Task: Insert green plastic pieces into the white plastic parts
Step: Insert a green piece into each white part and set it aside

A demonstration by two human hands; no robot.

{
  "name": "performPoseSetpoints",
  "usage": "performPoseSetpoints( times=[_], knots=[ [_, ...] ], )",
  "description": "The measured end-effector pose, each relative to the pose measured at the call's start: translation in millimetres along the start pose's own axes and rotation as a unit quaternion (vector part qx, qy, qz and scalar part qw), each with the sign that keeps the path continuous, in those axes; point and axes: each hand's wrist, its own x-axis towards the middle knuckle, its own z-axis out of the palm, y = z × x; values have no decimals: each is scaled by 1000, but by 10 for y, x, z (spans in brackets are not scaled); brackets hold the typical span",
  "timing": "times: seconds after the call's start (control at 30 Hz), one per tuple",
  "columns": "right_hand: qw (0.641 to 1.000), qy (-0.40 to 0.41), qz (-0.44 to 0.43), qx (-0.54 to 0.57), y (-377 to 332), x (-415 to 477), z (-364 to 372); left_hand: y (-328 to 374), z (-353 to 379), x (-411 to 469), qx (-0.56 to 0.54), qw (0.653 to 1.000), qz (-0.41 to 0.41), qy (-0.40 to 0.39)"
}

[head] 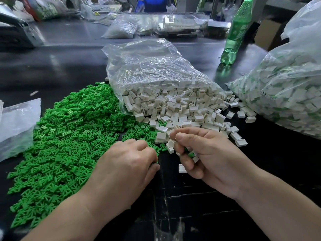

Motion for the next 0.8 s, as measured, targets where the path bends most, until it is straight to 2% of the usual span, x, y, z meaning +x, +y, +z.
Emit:
performPoseSetpoints(
  times=[0.1, 0.23, 0.3, 0.37, 0.43, 0.57, 0.6, 0.63, 0.73, 0.8],
  knots=[
    [1000, -5, -1, 0, 2, 3, -2, -35, 31, 4, 15, 1000, -5, 21],
    [1000, -15, -10, -16, 0, -6, -4, -66, -15, 11, -74, 990, -110, 53],
    [999, -26, -19, -38, 4, -16, 7, -78, -20, 9, -237, 953, -177, 66],
    [996, -32, -34, -72, 21, -23, 24, -46, -47, 14, -411, 883, -217, 61],
    [994, -34, -41, -97, 40, -29, 46, -21, -63, 13, -480, 847, -219, 63],
    [991, -37, -35, -122, 63, -40, 55, -8, -80, 29, -519, 820, -233, 59],
    [991, -35, -35, -122, 58, -40, 57, -11, -73, 29, -507, 827, -237, 52],
    [992, -32, -36, -117, 51, -41, 56, -13, -55, 22, -473, 848, -234, 47],
    [995, -16, -47, -87, 28, -27, 37, -12, -17, -14, -273, 943, -178, 63],
    [997, -2, -53, -55, 7, -18, 32, 1, -8, -19, -201, 968, -142, 40]
  ],
)
